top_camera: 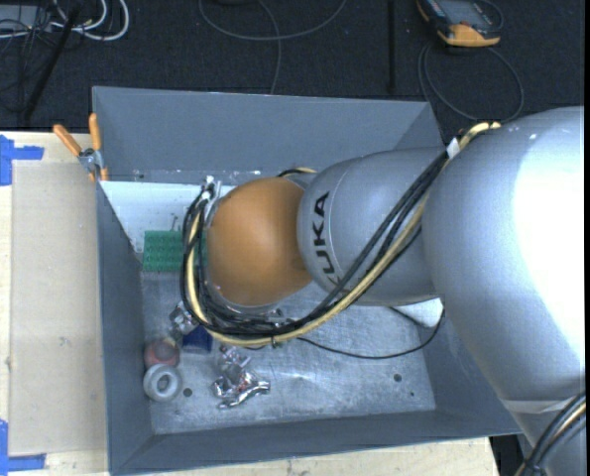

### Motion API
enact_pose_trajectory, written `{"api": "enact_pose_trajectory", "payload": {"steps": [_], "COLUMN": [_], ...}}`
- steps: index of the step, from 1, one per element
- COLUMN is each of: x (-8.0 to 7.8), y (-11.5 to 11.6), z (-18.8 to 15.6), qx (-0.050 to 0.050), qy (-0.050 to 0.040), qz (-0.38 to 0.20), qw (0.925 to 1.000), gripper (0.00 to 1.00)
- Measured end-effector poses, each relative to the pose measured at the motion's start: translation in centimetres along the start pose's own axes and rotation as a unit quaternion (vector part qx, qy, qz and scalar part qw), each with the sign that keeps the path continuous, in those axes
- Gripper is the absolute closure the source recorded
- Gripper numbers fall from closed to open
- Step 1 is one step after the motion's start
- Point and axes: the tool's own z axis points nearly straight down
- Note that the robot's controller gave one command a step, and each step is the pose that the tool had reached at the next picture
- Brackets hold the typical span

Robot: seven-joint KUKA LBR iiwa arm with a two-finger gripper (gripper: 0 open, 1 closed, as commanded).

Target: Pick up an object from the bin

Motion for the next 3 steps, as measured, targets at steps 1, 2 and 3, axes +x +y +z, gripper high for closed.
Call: {"api": "enact_pose_trajectory", "payload": {"steps": [1, 2, 3], "x": [0.2, 0.1, 8.6], "y": [-0.1, -0.1, -0.3], "z": [0.1, 0.3, -1.4], "qx": [-0.002, -0.001, 0.003], "qy": [0.0046, 0.0005, -0.0058], "qz": [0.004, 0.005, 0.034], "qw": [1.0, 1.0, 0.9994], "gripper": [1.0, 0.0, 0.0]}}
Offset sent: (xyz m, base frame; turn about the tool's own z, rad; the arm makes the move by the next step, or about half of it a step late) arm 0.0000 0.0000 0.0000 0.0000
